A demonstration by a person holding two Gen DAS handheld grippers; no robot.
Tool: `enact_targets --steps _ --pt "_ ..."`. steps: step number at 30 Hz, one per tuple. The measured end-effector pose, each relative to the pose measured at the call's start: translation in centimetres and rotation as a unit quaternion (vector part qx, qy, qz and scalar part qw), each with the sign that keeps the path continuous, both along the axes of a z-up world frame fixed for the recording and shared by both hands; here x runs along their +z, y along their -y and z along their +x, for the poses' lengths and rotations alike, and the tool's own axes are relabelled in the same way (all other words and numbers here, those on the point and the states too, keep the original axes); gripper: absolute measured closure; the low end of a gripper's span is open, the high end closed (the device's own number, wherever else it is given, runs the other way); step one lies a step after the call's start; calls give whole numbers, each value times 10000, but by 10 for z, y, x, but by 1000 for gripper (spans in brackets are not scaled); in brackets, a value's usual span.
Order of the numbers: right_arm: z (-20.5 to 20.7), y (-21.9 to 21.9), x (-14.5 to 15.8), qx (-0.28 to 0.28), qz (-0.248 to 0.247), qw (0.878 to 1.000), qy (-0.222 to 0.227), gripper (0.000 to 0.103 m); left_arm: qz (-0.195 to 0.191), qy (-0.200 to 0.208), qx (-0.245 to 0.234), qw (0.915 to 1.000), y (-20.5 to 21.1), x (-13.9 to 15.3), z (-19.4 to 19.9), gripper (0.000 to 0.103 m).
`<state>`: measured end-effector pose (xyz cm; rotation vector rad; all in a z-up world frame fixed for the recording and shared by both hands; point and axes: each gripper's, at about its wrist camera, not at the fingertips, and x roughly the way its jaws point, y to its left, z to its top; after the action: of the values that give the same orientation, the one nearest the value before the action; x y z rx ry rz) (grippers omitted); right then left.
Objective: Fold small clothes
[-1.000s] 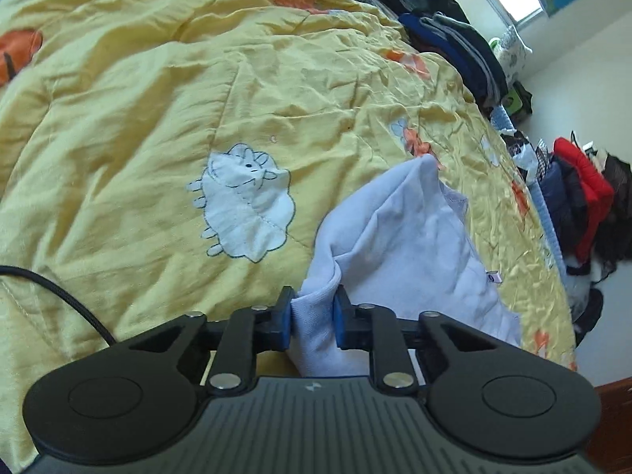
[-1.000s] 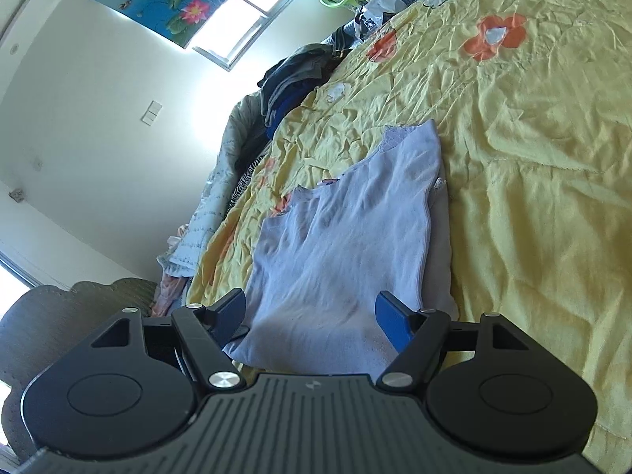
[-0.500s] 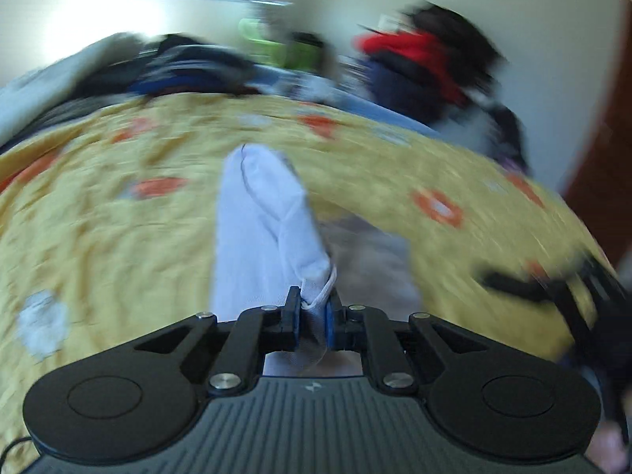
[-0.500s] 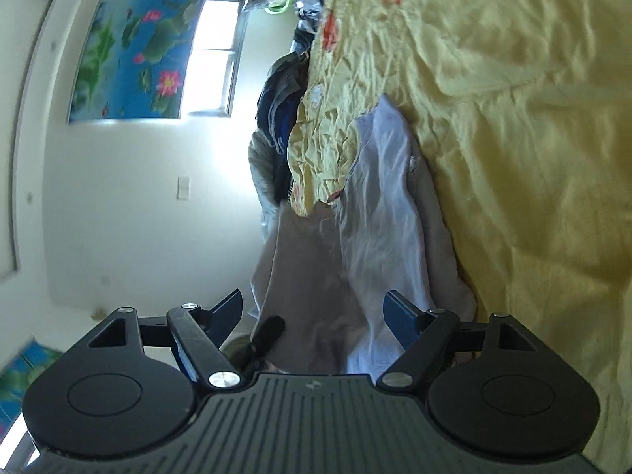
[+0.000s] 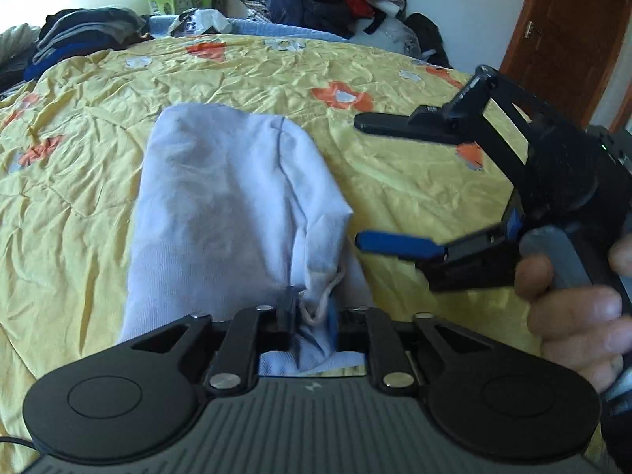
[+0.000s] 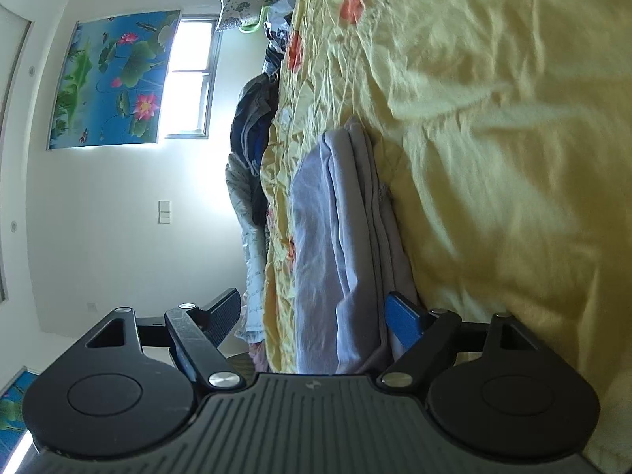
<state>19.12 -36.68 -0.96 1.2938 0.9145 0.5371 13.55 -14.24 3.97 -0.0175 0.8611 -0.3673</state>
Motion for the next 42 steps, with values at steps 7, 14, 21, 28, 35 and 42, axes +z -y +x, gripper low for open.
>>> enact_targets --steps 7,14,21,28,35,42 --pt "31 17 31 -141 -35 9993 352 24 -689 -131 -1156 9908 -26 51 -27 34" --pt "117 -43 44 767 243 9966 193 16 319 611 -1546 9856 11 17 -13 26" --pt "159 -61 -1 1082 -903 9871 -765 42 261 497 -2108 9759 47 -23 -10 4" --pt "99 -31 43 913 -916 9915 -142 22 6 1236 -2237 9668 8 17 -45 4" --pt "24 -64 58 2218 -273 9745 -205 16 797 1050 -2541 9582 -27 7 -42 4" --pt "7 -55 13 2091 -839 9688 -1030 47 385 761 -2449 9658 -37 -14 -26 4"
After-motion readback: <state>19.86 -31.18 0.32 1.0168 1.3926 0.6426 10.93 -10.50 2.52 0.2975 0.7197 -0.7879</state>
